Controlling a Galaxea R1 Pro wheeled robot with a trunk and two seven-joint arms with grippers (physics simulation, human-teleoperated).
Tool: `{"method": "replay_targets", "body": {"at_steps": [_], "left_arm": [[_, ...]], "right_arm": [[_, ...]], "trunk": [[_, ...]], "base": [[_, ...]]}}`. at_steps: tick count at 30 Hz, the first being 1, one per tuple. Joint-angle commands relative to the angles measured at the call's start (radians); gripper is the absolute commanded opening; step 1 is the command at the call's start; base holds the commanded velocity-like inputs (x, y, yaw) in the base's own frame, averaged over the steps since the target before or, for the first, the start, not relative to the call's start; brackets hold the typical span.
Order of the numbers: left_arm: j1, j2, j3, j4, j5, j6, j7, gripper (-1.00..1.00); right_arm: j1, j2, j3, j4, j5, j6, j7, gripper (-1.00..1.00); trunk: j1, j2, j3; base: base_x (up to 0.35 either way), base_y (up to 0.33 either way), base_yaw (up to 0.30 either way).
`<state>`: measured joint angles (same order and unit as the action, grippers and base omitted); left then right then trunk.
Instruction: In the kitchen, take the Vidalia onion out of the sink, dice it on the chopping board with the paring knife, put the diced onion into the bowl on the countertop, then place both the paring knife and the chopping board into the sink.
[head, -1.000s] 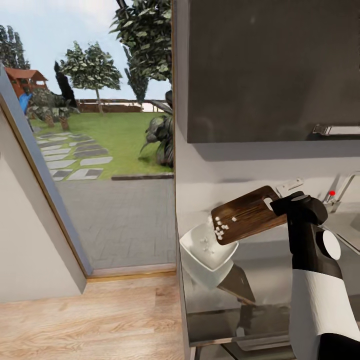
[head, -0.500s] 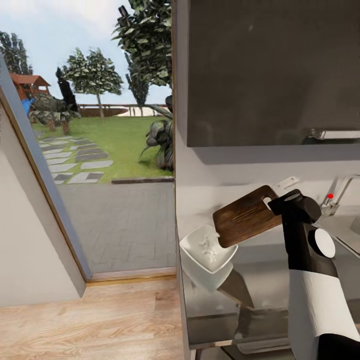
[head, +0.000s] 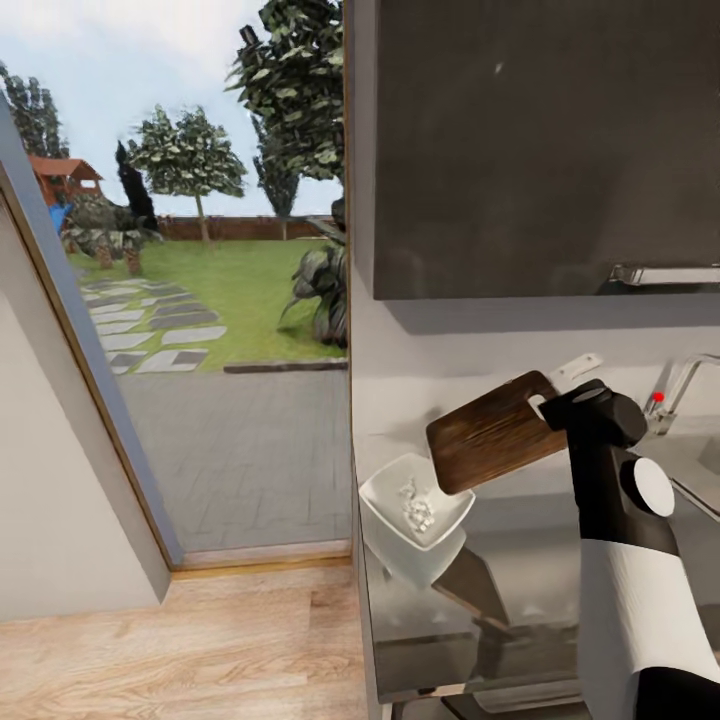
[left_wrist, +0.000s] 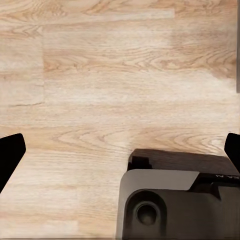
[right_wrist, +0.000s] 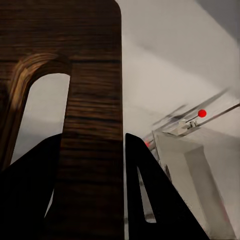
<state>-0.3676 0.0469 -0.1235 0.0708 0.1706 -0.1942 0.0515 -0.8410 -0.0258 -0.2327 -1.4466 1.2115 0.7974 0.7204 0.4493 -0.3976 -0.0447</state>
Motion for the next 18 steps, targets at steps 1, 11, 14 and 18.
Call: {"method": "replay_targets", "body": {"at_steps": [1,11,14,18], "left_arm": [[-0.002,-0.001,-0.009,0.004,0.009,-0.005,-0.001,1.0],[-0.002,-0.002,-0.007,0.003,0.011,-0.002,-0.002,1.0],[-0.002,-0.003,-0.006,0.003,0.03,-0.003,-0.002,1.0],[-0.002,-0.004,-0.005,0.003,0.045,-0.004,-0.003,1.0]], "right_arm": [[-0.001,-0.001,-0.017,-0.001,-0.001,0.001,0.011,-1.0],[-0.001,-0.003,-0.197,0.018,-0.271,-0.004,0.012,-1.0],[-0.001,-0.001,-0.259,0.118,-0.288,-0.029,0.013,-1.0],[-0.001,0.004,-0.287,0.204,-0.302,-0.113,0.012,-1.0]], "trunk": [[0.001,-0.002,-0.002],[0.001,-0.002,-0.002],[0.001,-0.002,-0.002],[0.001,-0.002,-0.002]], "base": [[0.0,0.0,0.0],[0.0,0.0,0.0],[0.0,0.0,0.0],[0.0,-0.011,0.0]]}}
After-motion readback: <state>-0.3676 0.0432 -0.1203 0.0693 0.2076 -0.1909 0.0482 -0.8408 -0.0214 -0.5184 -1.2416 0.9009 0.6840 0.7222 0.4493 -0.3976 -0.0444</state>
